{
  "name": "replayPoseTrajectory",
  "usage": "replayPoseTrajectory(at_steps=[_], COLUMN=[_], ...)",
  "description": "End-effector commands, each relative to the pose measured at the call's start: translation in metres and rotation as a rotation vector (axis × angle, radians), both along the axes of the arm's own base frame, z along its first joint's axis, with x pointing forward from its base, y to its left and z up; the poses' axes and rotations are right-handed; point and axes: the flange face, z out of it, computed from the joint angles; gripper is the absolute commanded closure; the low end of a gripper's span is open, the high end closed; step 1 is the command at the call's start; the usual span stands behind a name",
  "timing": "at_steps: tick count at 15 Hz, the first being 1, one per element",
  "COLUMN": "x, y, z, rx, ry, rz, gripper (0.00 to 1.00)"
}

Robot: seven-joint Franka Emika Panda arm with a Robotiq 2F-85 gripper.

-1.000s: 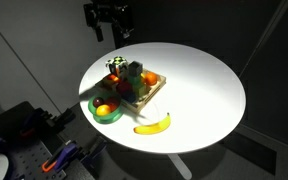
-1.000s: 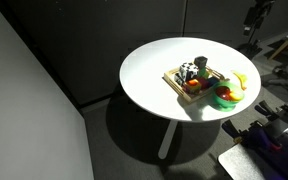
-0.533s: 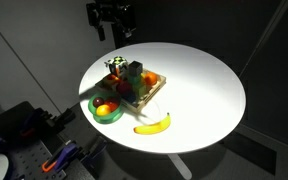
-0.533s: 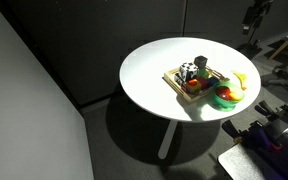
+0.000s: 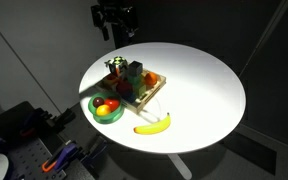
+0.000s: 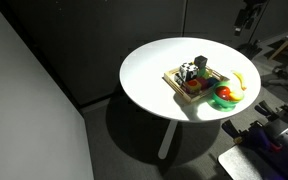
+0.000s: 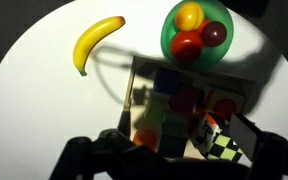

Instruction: Pick up the gray block and put it on the table

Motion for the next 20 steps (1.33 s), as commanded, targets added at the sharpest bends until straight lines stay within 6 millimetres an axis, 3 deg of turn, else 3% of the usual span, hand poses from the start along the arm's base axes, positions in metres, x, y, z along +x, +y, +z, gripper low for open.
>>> replayPoseTrajectory(at_steps=[1,6,10,20], x=[0.031,0.06,0.079,0.107], y=[0.003,0.006,0.008,0.021], z=[-0.005,-0.024,-0.052,-0.118], rx=[0.018,0.041,0.031,0.06], ry=[-0.03,-0.052,-0.064,-0.017], rz=[-0.019,-0.025,-0.034,-0.055], gripper=[0.0,0.0,0.0,0.0])
